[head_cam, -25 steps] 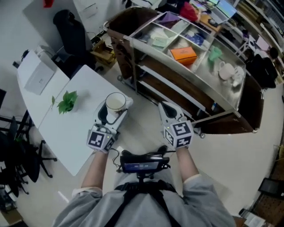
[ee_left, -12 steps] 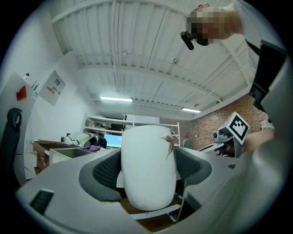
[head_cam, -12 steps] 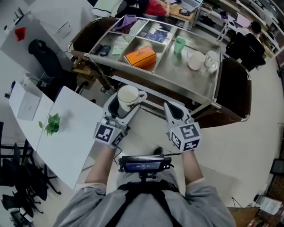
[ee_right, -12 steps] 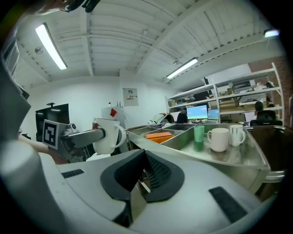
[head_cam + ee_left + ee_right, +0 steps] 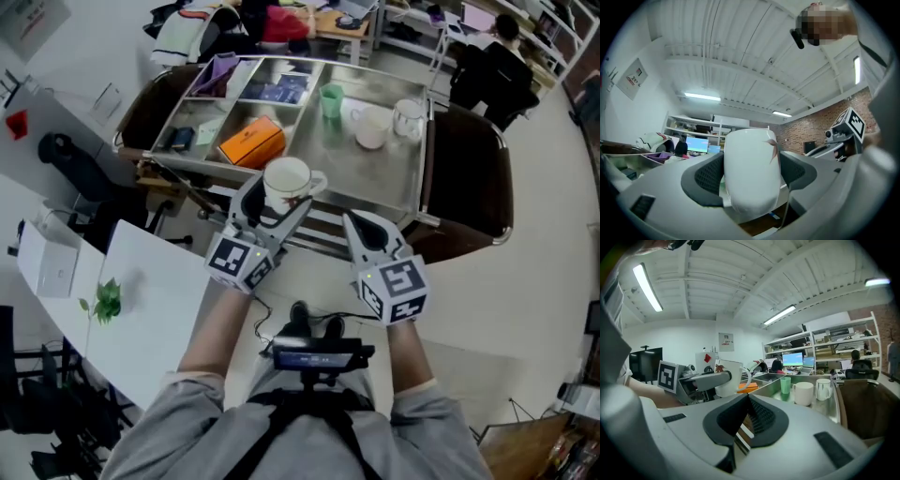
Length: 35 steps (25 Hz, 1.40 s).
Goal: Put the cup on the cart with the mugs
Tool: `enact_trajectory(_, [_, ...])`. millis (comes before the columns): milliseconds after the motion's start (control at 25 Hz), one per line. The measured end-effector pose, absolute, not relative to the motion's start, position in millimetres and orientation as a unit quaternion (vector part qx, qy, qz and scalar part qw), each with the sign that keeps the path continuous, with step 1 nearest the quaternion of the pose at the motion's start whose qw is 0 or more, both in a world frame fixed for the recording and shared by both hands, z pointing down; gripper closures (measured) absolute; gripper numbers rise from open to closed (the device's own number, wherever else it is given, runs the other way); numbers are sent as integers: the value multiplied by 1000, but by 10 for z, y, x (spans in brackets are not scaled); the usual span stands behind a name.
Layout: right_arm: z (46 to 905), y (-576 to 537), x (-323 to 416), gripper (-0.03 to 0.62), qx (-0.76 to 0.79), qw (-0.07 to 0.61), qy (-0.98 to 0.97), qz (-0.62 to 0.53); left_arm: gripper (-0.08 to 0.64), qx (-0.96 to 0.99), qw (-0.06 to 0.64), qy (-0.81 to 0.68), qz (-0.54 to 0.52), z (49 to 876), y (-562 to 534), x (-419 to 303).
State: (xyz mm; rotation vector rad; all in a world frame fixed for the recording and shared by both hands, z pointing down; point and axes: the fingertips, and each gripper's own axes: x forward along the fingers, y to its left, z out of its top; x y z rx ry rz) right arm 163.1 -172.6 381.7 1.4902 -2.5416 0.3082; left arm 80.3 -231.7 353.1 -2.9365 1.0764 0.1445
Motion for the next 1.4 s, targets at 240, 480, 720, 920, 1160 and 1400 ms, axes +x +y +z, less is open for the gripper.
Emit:
enact_trajectory(240, [3706,-1940,1655,595,528,88,-838,103,183,-956,0,289,40,3500,-2674,1085])
enact_trajectory(480, [3685,-2165,1724,595,551,90,-824,99,183,-966,2,257,39,3483,-2971,1225])
enact_trajectory(720, [3671,-2252,1784,595,563,96,-814,103,184,-969,-3,243,35,3495,-3246,1344])
enact_trajectory(920, [3640,-2372,1903,595,555,94,-820,108,183,-967,-14,252,27,3534,-3434,1499])
enact_trajectory(1160, [3537,-2517,2046,595,537,92,-832,102,183,-962,-31,273,5,3681,-3721,1677])
enact_trajectory(1400, [3557,-2595,2137,595,526,91,-839,107,183,-958,-39,284,-17,3788,-3951,1818])
